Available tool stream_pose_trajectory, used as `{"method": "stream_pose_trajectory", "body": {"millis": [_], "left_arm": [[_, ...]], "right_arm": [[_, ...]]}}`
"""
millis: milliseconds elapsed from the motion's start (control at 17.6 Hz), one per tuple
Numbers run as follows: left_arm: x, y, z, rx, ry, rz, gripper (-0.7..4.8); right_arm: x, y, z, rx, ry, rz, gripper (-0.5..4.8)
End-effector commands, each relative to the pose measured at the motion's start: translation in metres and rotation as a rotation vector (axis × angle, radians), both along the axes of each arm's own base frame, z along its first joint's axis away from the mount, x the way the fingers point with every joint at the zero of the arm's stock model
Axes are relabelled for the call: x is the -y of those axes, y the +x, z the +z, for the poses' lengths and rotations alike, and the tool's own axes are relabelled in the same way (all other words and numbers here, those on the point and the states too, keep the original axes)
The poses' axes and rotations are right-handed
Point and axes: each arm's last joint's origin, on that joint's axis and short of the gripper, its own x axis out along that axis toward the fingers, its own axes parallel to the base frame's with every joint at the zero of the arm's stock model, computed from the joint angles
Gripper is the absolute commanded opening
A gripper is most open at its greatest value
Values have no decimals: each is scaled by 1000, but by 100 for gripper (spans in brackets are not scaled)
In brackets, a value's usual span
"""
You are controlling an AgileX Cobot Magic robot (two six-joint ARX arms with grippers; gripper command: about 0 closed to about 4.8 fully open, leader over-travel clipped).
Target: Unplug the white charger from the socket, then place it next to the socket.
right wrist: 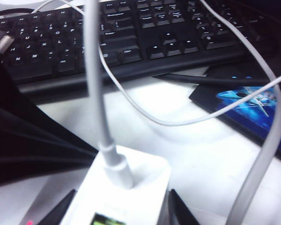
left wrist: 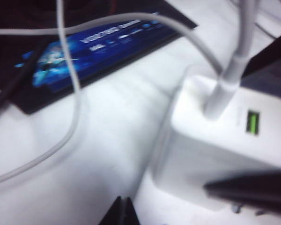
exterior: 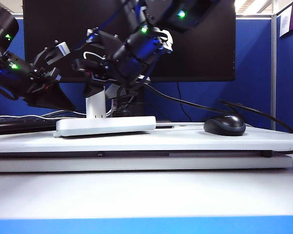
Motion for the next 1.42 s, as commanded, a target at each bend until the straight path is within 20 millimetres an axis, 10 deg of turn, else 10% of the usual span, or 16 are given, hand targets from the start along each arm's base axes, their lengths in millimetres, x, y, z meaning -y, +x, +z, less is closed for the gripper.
{"method": "stream_pose_trajectory", "body": {"millis": [57,456,627,684,1424], "left_arm": [[-1,1,2,8,-26,-29,-5],[-6,1,3,-7,-62,-37,-5],[-6,1,4,-7,-66,-41,-5],[-5,0,4,-8,-78,-60,-5],[-6,2,5,-19,-35,1,-5]], "right_arm": [[-5,-5,14,35,51,48,411],[25,-7,46,31,16,13,399],[36,-20,61,-19,-28,10,46],[40,-24,61,-53,-57,8,0],[50,-32,13,-207,-248,-77,-1]]}}
